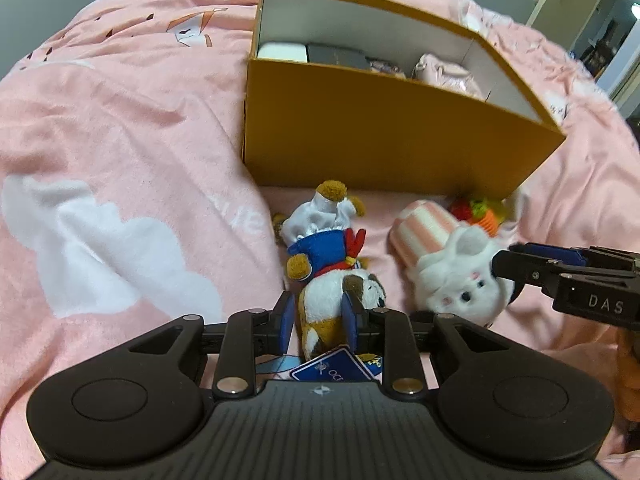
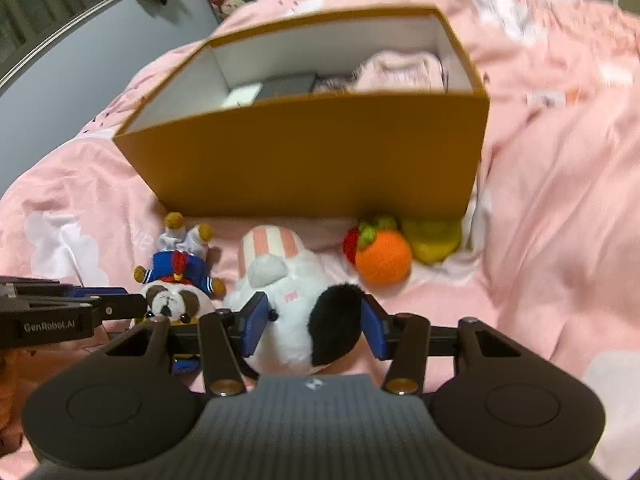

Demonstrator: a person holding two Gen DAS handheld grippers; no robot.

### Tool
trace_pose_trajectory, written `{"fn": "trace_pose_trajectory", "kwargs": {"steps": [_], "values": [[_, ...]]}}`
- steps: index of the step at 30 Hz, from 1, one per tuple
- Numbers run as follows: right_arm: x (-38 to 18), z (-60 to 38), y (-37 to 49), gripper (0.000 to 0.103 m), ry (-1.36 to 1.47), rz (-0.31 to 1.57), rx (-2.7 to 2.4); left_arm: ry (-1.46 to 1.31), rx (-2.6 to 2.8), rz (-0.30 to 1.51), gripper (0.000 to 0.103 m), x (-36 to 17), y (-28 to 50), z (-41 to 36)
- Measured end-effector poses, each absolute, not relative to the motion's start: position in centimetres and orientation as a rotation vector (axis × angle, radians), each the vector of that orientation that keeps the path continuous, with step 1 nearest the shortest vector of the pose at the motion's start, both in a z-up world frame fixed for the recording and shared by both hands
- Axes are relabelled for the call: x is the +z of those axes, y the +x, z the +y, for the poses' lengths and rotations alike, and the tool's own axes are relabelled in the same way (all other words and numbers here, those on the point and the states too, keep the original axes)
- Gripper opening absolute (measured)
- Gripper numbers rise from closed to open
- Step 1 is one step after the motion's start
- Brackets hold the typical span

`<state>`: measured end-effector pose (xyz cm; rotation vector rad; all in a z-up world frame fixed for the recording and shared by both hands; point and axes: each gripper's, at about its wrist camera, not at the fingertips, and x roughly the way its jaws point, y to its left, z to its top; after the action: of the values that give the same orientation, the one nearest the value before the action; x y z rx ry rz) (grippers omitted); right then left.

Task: Organize objects
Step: 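Lift both plushes and carry them over the orange box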

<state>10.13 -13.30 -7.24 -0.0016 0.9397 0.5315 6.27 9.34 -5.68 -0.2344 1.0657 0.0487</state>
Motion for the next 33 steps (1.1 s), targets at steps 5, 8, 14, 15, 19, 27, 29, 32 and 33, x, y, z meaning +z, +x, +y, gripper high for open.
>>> {"fn": "trace_pose_trajectory", "kwargs": {"steps": [5,8,14,15,19,27,29,32,33], "values": [[-6.2,-12.6,9.3,0.055,-0.08,0.857,0.607,-0.237,0.025,1.01,0.052,-4.6,5.9,9.2],[-6.1,-11.9,8.7,0.063,-0.162,0.832,0.68,-0.208,-0.022,1.004,0.064,-4.3,6.0,8.5],[-7.8,-10.7,8.7,0.067,-0.3,0.858,0.72,-0.194,0.011,1.095,0.066,-7.1,7.1,7.6],[-8.1,-10.7,8.9,0.068,-0.3,0.873,0.725,-0.192,0.018,1.1,0.066,-7.4,7.2,7.6],[-9.3,-10.5,9.5,0.071,-0.309,0.908,0.711,-0.23,0.008,1.094,0.066,-8.0,7.3,7.7],[-11.2,-10.5,10.5,0.071,-0.258,0.964,0.71,-0.27,-0.021,1.093,0.057,-9.1,7.9,7.4],[-11.5,-10.4,10.5,0.067,-0.247,0.975,0.711,-0.265,-0.023,1.093,0.054,-9.2,8.0,7.2],[-11.2,-10.6,10.2,0.062,-0.222,0.966,0.705,-0.268,-0.027,1.083,0.051,-8.8,7.7,7.3],[-10.9,-10.7,10.1,0.061,-0.213,0.962,0.702,-0.271,-0.029,1.079,0.051,-8.7,7.7,7.2]]}}
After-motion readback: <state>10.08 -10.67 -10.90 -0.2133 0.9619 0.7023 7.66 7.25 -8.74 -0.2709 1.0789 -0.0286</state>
